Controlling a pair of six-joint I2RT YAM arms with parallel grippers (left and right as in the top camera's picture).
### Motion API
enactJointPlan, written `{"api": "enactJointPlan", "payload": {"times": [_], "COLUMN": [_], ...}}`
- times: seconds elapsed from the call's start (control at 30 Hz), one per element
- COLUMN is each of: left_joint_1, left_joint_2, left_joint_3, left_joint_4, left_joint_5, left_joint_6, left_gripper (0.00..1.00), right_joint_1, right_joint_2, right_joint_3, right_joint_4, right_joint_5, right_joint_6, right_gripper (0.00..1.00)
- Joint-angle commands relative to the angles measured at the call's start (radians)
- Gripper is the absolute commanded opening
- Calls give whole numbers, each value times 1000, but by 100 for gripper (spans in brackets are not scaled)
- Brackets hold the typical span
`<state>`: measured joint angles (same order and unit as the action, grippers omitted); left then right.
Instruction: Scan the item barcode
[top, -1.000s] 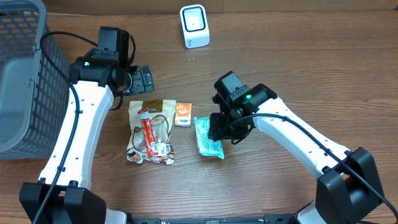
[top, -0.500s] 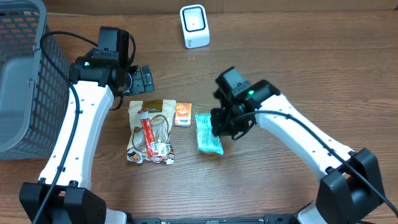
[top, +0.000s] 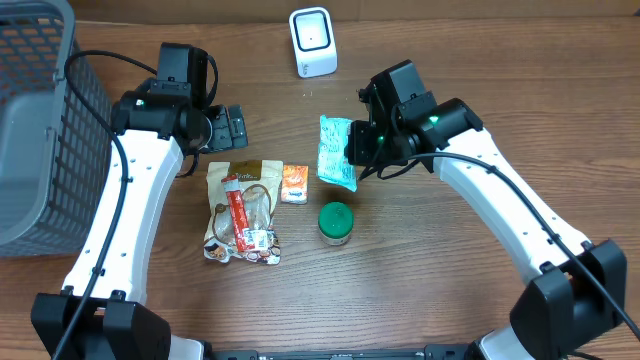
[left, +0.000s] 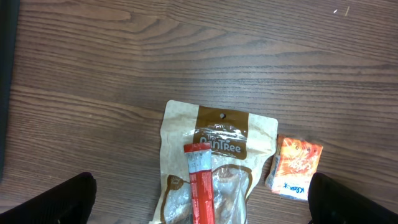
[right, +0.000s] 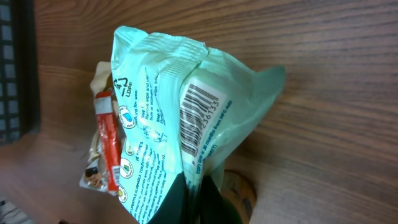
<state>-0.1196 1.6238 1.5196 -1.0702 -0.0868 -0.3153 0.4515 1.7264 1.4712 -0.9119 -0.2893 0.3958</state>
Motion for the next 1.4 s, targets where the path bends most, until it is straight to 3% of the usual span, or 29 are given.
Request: {"api": "enactJointPlan", "payload": {"times": [0.0,0.73,0.8,0.87,0.93,1.17,1.23,1.27,1.37], "left_joint_1": [2,2,2,2,2,2,2,2,2], "left_joint_2": [5,5,5,5,5,5,5,5,5], "left_joint_3": [18,18,18,18,18,18,18,18,18], "left_joint_4": [1,1,1,1,1,1,1,1,1], "left_joint_5": [-5,-6,-6,-5,-6,-6,-6,-5,-5], "left_joint_6": [-14,-14,-14,-14,-14,-14,-14,-14,-14], "left_gripper": [100,100,100,100,100,100,100,100,100], "right_joint_1": [0,0,0,-2,-6,11,44,83,153], "right_joint_2": [38,100,100,100,96,84,84,84,84], "right_joint_3": [-4,-162,-177,-175,-159,56,99,108,98], "right_joint_4": [24,176,188,183,172,-68,-132,-160,-199], "right_joint_5": [69,72,72,72,72,64,64,66,151], "right_joint_6": [-3,-110,-110,-113,-113,-112,-107,-88,-24], "right_gripper": [4,6,12,36,50,63,70,77,85]}}
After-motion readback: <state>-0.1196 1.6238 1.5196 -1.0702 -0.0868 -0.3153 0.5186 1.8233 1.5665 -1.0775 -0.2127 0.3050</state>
